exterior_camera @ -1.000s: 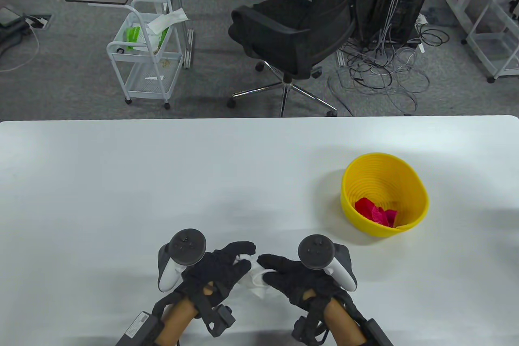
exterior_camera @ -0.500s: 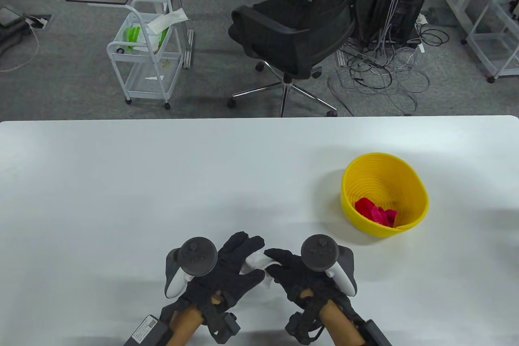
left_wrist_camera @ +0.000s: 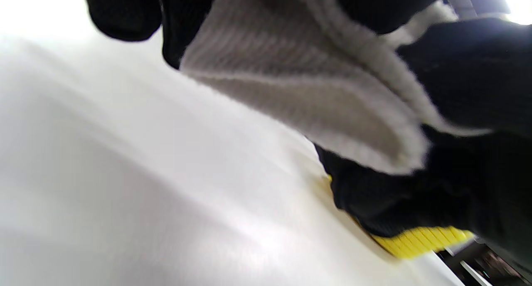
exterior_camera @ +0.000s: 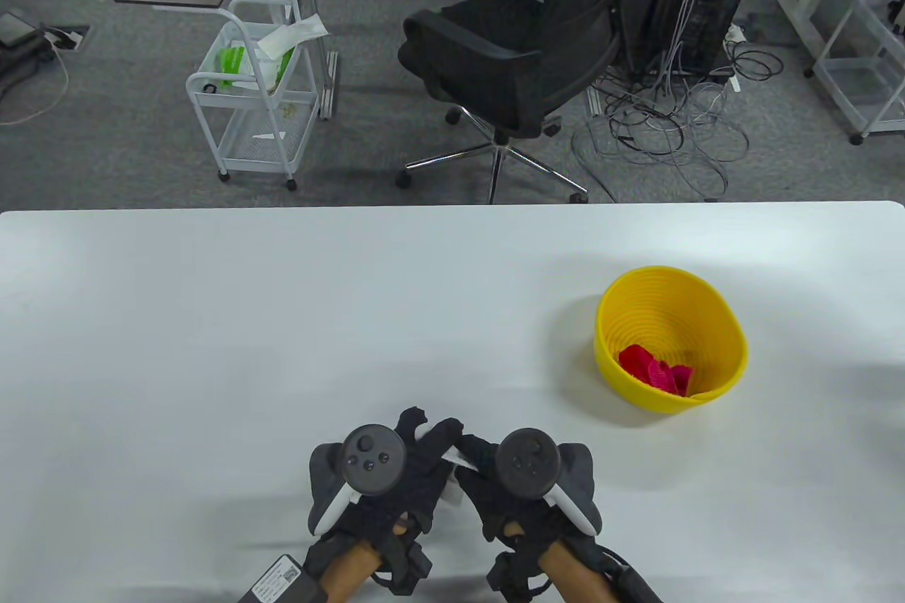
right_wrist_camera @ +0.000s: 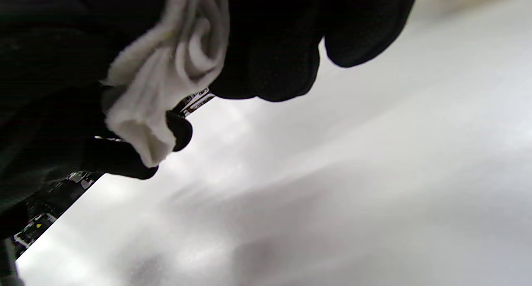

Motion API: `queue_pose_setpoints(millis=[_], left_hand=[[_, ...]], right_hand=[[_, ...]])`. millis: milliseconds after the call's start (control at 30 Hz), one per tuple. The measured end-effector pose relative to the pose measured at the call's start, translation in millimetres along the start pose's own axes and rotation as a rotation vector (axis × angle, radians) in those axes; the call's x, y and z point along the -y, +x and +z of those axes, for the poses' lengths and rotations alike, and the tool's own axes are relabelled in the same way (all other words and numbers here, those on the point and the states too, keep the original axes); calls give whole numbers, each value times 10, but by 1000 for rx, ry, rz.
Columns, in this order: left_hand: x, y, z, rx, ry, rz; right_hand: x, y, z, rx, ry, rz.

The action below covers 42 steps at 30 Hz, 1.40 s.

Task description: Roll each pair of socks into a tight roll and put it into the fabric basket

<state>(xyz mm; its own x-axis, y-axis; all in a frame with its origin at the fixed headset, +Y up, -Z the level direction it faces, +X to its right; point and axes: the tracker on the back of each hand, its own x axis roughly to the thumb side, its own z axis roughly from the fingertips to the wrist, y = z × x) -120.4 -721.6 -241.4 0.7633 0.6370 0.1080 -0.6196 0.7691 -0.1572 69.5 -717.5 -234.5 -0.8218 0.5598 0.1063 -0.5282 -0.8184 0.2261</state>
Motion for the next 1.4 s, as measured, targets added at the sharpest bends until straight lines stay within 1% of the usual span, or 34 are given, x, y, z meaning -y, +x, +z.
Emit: queue_pose_setpoints(millis=[33,100,267,300,367,400,500,533,567,633,667,767,833,900,933,1000,1033,1067,1100,1133,1200,1267,1333,1400], left_hand=[[-27,-13,-3,-18,37,3],[-56,-45,-26,-45,63,18],[-140,-226,-97,-174,46,53],[-143,-263,-118,-199,24,61],[-153,-320,-127,-228,1,123],[-160,-340,-118,-240,0,184],[-210,-375,-107,-253,6,321],[-231,-381,-115,-219,11,398],[-251,-391,-116,-213,-10,458],[-268,-393,-103,-200,-20,526],[-274,-386,-98,-167,-17,564],[-316,-343,-60,-121,12,612],[-337,-272,-28,-82,16,590],[-323,-220,-14,-35,5,567],[-307,-212,-15,-23,-6,570],[-288,-216,-30,-10,-28,605],[-260,-218,-38,-7,-47,623],[-250,-221,-36,-12,-48,619],[-227,-227,-36,-15,-50,617],[-207,-224,-27,-1,-58,642],[-203,-214,-26,-6,-43,641],[-158,-238,-48,-20,-89,611],[-106,-282,-62,-49,-120,631],[-62,-334,-88,-81,-196,642]], right_hand=[[-5,21,8,2,-10,6],[-11,27,21,8,-23,23],[-34,77,30,7,-31,43],[-47,93,29,10,-34,49],[-69,113,30,10,-32,66],[-71,116,31,9,-36,66],[-37,78,27,-6,-37,12],[-19,43,18,-24,-33,-28],[-12,11,8,-36,-20,-60],[-12,-34,-7,-59,6,-125],[-16,-65,-17,-79,22,-162],[-39,-158,-60,-165,77,-194],[-43,-219,-90,-220,115,-232],[-31,-277,-95,-257,142,-350],[-14,-302,-87,-272,161,-440],[28,-347,-71,-283,155,-569],[74,-370,-58,-276,149,-649],[88,-376,-55,-268,143,-675],[124,-396,-52,-240,138,-734],[160,-420,-37,-242,129,-792],[209,-450,-27,-219,114,-885],[245,-467,-22,-189,118,-922],[259,-474,-20,-160,139,-961],[275,-454,-25,-111,168,-968]])
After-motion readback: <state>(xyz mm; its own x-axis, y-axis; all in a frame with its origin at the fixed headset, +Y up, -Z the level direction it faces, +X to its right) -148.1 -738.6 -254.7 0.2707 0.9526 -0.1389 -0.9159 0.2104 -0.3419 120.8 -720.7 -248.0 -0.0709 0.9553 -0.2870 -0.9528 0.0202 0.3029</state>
